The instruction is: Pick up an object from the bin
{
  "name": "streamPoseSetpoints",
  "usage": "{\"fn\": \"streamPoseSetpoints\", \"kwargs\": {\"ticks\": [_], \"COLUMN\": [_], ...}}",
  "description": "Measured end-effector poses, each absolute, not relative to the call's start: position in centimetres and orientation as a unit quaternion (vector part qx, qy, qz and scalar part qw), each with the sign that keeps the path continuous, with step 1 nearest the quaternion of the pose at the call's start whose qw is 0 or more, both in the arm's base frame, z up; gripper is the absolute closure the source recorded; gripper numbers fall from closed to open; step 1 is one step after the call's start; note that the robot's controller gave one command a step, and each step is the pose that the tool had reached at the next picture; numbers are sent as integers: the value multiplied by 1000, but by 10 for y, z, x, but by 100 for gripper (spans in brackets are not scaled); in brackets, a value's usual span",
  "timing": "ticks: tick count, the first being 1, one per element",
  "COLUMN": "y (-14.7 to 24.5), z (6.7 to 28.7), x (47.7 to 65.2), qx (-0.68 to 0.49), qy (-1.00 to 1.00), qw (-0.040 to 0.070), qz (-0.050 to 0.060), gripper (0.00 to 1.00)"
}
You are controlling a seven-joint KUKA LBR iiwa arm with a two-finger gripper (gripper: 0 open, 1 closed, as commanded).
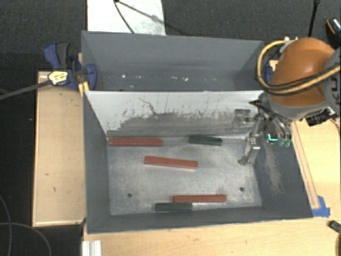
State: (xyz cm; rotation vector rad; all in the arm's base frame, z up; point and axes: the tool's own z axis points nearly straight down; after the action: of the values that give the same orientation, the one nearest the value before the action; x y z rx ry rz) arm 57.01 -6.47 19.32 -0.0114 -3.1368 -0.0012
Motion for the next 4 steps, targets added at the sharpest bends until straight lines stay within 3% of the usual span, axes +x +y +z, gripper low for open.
{"fn": "streamPoseSetpoints", "kwargs": {"ticks": [1,2,3,4], "y": [77,100,127,78], "z": [66,102,111,68], "x": [562,543,544,561], "qx": [29,13,-153,-143], "qy": [-1000,-1000,-988,-990], "qw": [2,0,-2,0], "qz": [-2,-1,-1,1], "gripper": [0,0,0,0]}}
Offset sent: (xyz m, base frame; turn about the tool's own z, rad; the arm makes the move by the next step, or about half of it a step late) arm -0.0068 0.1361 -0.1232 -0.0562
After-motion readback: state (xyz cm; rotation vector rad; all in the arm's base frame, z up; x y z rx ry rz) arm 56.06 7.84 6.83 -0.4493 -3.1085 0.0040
